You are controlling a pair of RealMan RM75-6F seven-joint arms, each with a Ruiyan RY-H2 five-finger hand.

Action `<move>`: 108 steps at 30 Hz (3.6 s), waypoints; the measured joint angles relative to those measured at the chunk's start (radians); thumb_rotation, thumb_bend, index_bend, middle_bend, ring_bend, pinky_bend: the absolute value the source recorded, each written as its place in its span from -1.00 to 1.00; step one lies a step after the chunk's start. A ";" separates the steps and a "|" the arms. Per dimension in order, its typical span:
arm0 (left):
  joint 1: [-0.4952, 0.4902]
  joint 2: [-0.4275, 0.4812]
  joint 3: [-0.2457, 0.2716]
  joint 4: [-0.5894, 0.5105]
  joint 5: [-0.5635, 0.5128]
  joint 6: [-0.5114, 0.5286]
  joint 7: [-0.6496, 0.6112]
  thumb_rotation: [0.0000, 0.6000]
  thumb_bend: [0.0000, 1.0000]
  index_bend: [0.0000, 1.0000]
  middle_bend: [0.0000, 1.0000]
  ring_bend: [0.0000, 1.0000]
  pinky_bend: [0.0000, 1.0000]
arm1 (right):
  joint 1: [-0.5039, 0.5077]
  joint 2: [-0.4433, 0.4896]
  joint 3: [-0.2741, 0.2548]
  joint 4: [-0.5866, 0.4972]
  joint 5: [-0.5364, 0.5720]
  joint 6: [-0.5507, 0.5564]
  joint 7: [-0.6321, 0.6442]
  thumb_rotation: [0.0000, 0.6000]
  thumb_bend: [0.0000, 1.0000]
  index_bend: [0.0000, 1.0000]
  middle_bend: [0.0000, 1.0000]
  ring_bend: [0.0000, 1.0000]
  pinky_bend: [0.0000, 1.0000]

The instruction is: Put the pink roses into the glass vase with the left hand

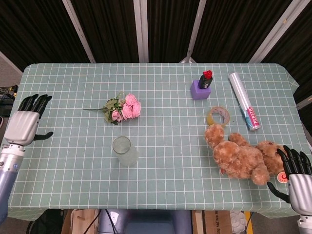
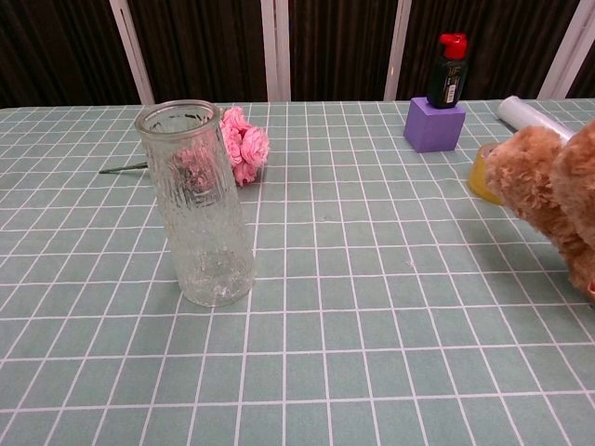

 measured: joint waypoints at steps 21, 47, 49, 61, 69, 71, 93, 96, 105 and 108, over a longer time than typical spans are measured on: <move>-0.322 -0.249 -0.016 0.257 -0.359 -0.279 0.194 1.00 -0.67 -0.92 -0.91 -0.99 -0.85 | 0.008 -0.015 0.032 0.003 0.087 -0.022 -0.047 1.00 -0.56 -0.81 -0.89 -1.00 -1.00; -0.545 -0.528 0.011 0.555 -0.455 -0.405 0.170 1.00 -0.67 -0.93 -0.91 -1.00 -0.85 | 0.006 -0.017 0.034 0.009 0.106 -0.026 -0.059 1.00 -0.56 -0.81 -0.89 -1.00 -1.00; -0.553 -0.545 0.013 0.564 -0.459 -0.399 0.172 1.00 -0.67 -0.93 -0.91 -1.00 -0.85 | 0.006 -0.017 0.035 0.009 0.105 -0.025 -0.058 1.00 -0.56 -0.81 -0.89 -1.00 -1.00; -0.591 -0.647 0.020 0.663 -0.479 -0.354 0.204 1.00 -0.52 -0.90 -0.81 -0.88 -0.67 | 0.007 -0.016 0.033 0.011 0.101 -0.028 -0.051 1.00 -0.56 -0.81 -0.89 -1.00 -1.00; -0.607 -0.728 0.020 0.769 -0.476 -0.328 0.220 1.00 -0.48 -0.77 -0.63 -0.72 -0.52 | 0.010 -0.014 0.030 0.012 0.102 -0.039 -0.042 1.00 -0.56 -0.81 -0.89 -1.00 -1.00; -0.612 -0.747 0.018 0.796 -0.473 -0.325 0.221 1.00 -0.48 -0.76 -0.63 -0.72 -0.51 | 0.010 -0.014 0.030 0.012 0.103 -0.039 -0.041 1.00 -0.56 -0.81 -0.89 -1.00 -1.00; -0.600 -0.792 -0.010 0.869 -0.403 -0.261 0.180 1.00 -0.01 -0.23 -0.16 -0.31 -0.05 | 0.002 -0.004 0.027 0.013 0.095 -0.026 -0.017 1.00 -0.56 -0.81 -0.89 -1.00 -1.00; -0.579 -0.755 -0.025 0.835 -0.373 -0.240 0.100 1.00 -0.01 -0.23 -0.17 -0.32 -0.05 | 0.002 -0.004 0.026 0.012 0.097 -0.028 -0.019 1.00 -0.56 -0.81 -0.89 -1.00 -1.00; -0.465 -0.522 -0.103 0.546 -0.260 -0.165 -0.265 1.00 -0.01 -0.23 -0.22 -0.34 -0.04 | 0.007 -0.005 0.025 0.012 0.097 -0.039 -0.018 1.00 -0.56 -0.81 -0.89 -1.00 -1.00; -0.417 -0.413 -0.133 0.397 -0.229 -0.150 -0.359 1.00 -0.02 -0.23 -0.23 -0.34 -0.04 | 0.008 -0.006 0.025 0.012 0.092 -0.038 -0.020 1.00 -0.56 -0.81 -0.89 -1.00 -1.00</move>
